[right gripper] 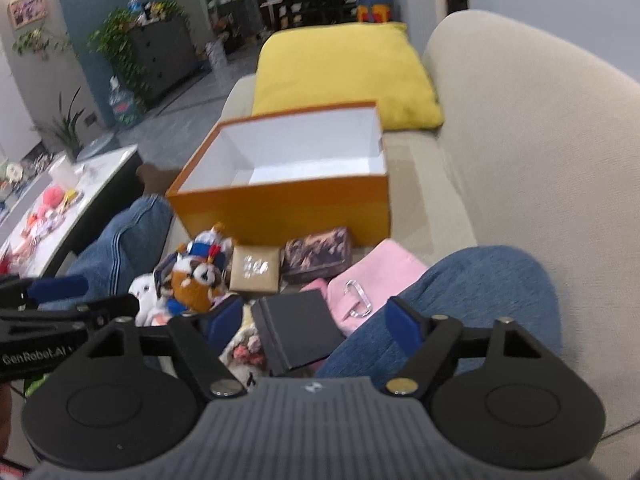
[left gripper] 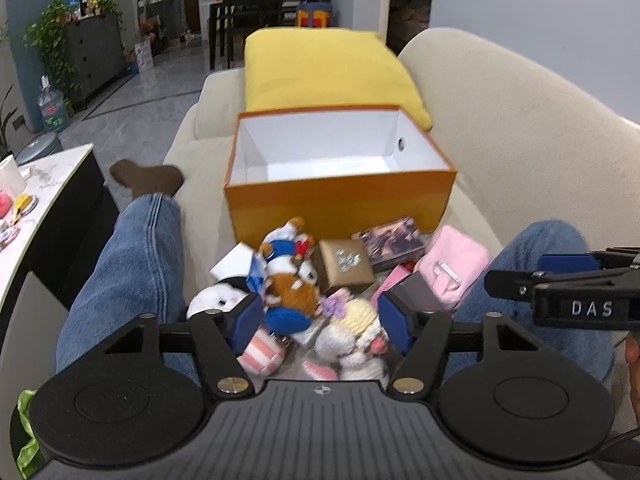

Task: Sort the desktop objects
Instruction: 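Move both grippers down toward the pile of plush toys before the box, then grasp the crocheted flower-hat bunny with right gripper while left grasps the sailor dog plush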

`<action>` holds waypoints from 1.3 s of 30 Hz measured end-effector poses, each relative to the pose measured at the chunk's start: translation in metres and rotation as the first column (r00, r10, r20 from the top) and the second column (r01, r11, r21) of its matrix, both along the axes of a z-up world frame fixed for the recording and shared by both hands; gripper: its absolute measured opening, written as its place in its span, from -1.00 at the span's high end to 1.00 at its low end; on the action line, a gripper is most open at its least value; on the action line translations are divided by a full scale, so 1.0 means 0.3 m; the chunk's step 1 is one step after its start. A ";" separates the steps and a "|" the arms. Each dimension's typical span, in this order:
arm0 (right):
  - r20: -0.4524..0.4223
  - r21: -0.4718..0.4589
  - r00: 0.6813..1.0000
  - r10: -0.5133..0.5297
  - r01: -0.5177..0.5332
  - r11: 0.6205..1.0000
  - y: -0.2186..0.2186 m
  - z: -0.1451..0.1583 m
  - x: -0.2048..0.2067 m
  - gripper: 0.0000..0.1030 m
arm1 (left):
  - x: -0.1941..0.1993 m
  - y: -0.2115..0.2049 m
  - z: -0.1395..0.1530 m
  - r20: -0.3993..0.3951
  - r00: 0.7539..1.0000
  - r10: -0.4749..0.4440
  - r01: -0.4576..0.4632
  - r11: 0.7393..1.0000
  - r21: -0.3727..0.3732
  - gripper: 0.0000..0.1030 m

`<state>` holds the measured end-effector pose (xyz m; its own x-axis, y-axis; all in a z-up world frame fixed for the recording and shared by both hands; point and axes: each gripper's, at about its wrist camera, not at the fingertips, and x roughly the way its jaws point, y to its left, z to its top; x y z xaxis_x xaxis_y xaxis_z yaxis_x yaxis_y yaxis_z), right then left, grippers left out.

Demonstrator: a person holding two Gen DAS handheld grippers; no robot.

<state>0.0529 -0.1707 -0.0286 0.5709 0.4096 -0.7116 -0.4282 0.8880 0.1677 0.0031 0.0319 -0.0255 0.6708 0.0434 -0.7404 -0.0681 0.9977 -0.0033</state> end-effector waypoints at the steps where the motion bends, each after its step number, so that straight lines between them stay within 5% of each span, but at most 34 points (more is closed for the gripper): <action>1: -0.013 -0.001 1.000 0.026 -0.026 1.000 0.017 -0.010 0.002 -0.36 | 0.000 0.011 -0.008 -0.012 1.000 0.003 -0.003 1.000 -0.005 -0.33; 8: -0.168 0.064 0.969 0.181 -0.172 0.983 0.130 -0.123 0.018 -0.10 | -0.014 0.060 -0.083 -0.104 0.995 -0.006 0.003 1.000 -0.029 -0.03; 13: -0.259 0.059 0.933 0.251 -0.244 0.968 0.231 -0.238 0.016 -0.02 | -0.017 0.108 -0.128 -0.138 0.990 0.015 -0.021 0.999 -0.045 0.00; 29: -0.267 -0.155 0.951 0.158 -0.204 0.967 0.401 -0.428 0.064 -0.04 | 0.032 0.208 -0.204 -0.173 0.985 0.014 -0.033 0.994 -0.103 0.00; 39: -0.229 -0.266 0.955 0.190 -0.249 0.931 0.479 -0.471 0.071 -0.04 | 0.066 0.239 -0.235 -0.191 0.981 0.032 -0.056 0.991 -0.122 0.00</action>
